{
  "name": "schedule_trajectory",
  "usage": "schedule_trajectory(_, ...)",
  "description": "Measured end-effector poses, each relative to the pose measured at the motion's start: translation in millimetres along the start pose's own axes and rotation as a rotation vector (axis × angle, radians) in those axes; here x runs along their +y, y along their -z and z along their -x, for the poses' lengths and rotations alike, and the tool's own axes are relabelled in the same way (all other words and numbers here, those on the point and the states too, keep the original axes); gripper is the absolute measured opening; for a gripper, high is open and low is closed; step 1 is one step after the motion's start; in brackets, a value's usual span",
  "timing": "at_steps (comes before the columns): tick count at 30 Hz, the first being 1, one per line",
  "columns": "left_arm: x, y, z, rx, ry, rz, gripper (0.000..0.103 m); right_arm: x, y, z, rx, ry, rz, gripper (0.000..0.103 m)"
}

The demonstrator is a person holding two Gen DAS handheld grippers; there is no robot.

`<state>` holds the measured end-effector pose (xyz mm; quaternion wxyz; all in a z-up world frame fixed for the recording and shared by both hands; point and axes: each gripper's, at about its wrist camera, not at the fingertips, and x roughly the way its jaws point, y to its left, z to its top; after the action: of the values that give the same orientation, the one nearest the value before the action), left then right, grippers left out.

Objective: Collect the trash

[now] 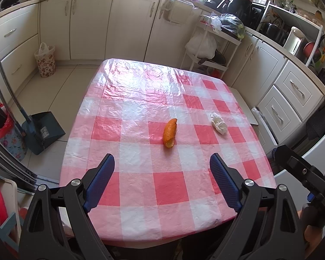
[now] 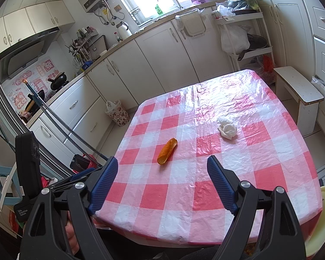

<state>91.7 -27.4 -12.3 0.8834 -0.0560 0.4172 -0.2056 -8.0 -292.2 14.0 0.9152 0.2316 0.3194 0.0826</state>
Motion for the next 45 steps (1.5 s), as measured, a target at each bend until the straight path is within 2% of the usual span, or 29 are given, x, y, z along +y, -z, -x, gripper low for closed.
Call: schedule_trajectory(45, 3.0, 2.6, 0.9, 0.005, -0.008, -0.003, 0.086, -1.2, -0.6, 0.9, 0.001, 0.0, -0.001, 0.081)
